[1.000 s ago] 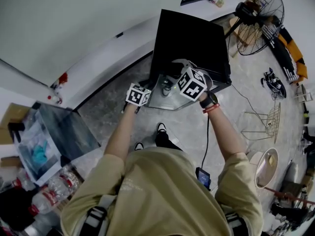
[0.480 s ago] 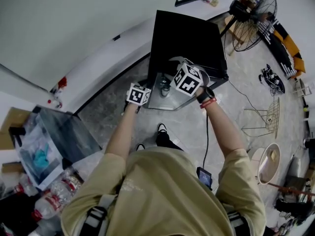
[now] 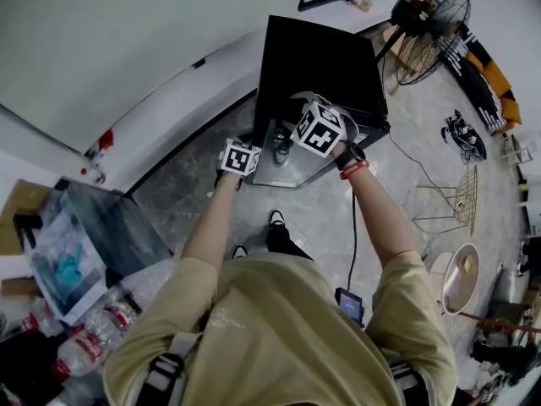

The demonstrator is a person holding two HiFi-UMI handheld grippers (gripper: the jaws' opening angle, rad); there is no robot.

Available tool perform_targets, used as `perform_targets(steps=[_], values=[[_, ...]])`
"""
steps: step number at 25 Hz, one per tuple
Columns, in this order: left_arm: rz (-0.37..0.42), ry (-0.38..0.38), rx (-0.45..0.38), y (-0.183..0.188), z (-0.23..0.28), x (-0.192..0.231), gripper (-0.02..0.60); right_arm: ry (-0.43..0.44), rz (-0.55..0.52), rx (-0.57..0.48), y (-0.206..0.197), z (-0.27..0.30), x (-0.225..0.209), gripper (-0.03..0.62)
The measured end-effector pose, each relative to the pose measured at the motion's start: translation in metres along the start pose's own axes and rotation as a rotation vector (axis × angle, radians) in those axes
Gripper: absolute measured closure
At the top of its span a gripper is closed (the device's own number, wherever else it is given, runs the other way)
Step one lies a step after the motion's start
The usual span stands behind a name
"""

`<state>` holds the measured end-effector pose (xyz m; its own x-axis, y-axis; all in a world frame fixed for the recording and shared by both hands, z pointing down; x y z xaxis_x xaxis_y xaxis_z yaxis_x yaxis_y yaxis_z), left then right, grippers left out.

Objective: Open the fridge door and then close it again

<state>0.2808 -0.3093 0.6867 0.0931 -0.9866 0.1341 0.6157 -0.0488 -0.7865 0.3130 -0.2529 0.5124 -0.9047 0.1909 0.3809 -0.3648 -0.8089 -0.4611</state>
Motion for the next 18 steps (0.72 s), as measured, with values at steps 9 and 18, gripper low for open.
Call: perform_targets(steps=[9,18], values=[[0.007,-0.042,0.002,-0.025,-0.032,-0.028,0.468,0.048,-0.075,0.008,0.002,-0.016,0.035,0.379],[-0.013,0.004,0.0,-0.044,-0.05,-0.047,0.472,0.061,-0.139,0.001,-0.001,-0.03,0.059,0.376]])
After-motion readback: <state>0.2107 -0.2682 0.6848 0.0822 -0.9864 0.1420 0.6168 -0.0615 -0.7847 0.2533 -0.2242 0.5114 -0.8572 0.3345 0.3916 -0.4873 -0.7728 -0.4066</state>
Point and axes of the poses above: the fingertips, and each gripper's own axes: z forward along the fingers, x to its left, y out of its top, the point moved 2 cm from there along -z, backward along the fingers, and after that the axes turned 3 degrees about y, right-handed, at the moved point
